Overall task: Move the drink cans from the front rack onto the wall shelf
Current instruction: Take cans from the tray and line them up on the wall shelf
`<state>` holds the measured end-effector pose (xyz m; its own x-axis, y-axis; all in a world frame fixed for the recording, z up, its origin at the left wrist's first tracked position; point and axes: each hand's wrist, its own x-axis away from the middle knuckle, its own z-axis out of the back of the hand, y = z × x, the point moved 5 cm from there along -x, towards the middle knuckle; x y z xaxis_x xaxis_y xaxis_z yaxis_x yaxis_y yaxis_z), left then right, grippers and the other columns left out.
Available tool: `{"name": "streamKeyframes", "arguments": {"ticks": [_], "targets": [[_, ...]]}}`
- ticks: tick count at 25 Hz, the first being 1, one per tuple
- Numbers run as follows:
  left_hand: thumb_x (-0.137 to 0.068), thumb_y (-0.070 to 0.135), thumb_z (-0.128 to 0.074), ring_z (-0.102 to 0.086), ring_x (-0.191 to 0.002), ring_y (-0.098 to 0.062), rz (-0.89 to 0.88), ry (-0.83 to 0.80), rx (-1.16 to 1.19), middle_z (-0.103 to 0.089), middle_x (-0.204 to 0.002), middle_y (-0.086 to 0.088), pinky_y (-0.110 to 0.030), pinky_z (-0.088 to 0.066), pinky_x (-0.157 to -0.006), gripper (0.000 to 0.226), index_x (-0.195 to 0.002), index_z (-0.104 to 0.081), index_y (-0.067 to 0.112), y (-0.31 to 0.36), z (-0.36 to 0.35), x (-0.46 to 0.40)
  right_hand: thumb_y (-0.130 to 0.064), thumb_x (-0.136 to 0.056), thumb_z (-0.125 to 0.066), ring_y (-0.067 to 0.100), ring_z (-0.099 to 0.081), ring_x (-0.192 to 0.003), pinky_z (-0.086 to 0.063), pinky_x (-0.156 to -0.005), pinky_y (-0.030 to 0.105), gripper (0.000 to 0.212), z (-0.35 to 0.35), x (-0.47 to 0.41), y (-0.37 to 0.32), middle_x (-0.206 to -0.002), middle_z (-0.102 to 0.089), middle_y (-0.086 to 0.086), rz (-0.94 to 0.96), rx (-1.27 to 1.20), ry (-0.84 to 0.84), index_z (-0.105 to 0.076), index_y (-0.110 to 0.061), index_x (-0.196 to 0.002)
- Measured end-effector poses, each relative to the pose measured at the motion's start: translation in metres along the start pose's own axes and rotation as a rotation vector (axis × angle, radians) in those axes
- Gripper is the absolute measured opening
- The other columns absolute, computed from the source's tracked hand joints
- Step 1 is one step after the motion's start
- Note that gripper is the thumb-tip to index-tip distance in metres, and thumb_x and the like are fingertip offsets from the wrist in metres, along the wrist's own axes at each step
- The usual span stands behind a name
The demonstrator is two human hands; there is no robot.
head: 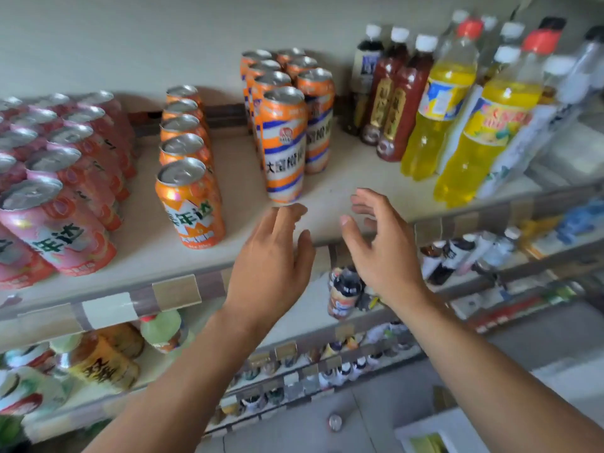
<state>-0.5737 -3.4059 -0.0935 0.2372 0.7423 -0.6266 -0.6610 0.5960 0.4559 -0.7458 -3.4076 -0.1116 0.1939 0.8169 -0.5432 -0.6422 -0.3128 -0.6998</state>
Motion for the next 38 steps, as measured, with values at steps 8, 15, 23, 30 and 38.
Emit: {"name": "streamKeyframes", "arguments": {"ticks": [8, 15, 23, 30, 38], "targets": [[-0.093, 0.028, -0.045, -0.065, -0.089, -0.025, -0.028, -0.367, 0.172, -0.063, -0.102, -0.002, -0.037, -0.054, -0.065, 0.028, -0.114, -0.059, 0.014, -0.014, -0.102, 0.120, -0.025, -0.093, -0.054, 0.017, -0.062, -0.106, -0.047, -0.094, 0.021, 0.035, -0.004, 0.170, 0.098, -0.113, -0.066, 0.007, -0.171, 0.132, 0.054, -0.060, -0.002, -0.120], [-0.090, 0.036, -0.041, -0.067, -0.084, -0.019, 0.172, -0.689, 0.094, -0.065, -0.100, 0.006, -0.028, -0.055, -0.058, 0.027, -0.114, -0.050, 0.029, -0.104, -0.283, 0.323, -0.044, -0.090, -0.050, 0.013, -0.062, -0.108, -0.044, -0.094, 0.021, 0.051, -0.117, 0.387, 0.326, -0.118, -0.066, 0.002, -0.678, 0.217, -0.193, -0.057, -0.011, -0.128], [-0.091, 0.022, -0.053, -0.065, -0.098, -0.016, 0.380, -0.912, 0.027, -0.063, -0.110, 0.004, -0.031, -0.051, -0.079, 0.033, -0.124, -0.055, 0.022, -0.230, -0.467, 0.539, -0.039, -0.088, -0.066, 0.024, -0.055, -0.120, -0.047, -0.094, 0.034, 0.067, -0.260, 0.577, 0.543, -0.137, -0.051, 0.005, -0.930, 0.334, -0.575, -0.038, -0.017, -0.144], [-0.091, 0.022, -0.056, -0.061, -0.094, -0.009, 0.421, -0.903, -0.020, -0.062, -0.110, 0.007, -0.022, -0.043, -0.075, 0.033, -0.123, -0.054, 0.024, -0.286, -0.541, 0.600, -0.042, -0.079, -0.077, 0.029, -0.028, -0.141, -0.047, -0.097, 0.042, 0.096, -0.349, 0.605, 0.646, -0.159, -0.016, 0.004, -0.774, 0.411, -0.769, -0.018, -0.026, -0.152], [-0.091, 0.023, -0.058, -0.061, -0.097, -0.009, 0.496, -0.971, -0.035, -0.059, -0.112, 0.011, -0.028, -0.049, -0.076, 0.032, -0.122, -0.053, 0.028, -0.285, -0.541, 0.604, -0.021, -0.076, -0.075, 0.029, -0.051, -0.115, -0.039, -0.082, 0.027, 0.075, -0.326, 0.598, 0.644, -0.131, -0.048, 0.009, -0.765, 0.304, -0.629, -0.039, -0.022, -0.142]]}}
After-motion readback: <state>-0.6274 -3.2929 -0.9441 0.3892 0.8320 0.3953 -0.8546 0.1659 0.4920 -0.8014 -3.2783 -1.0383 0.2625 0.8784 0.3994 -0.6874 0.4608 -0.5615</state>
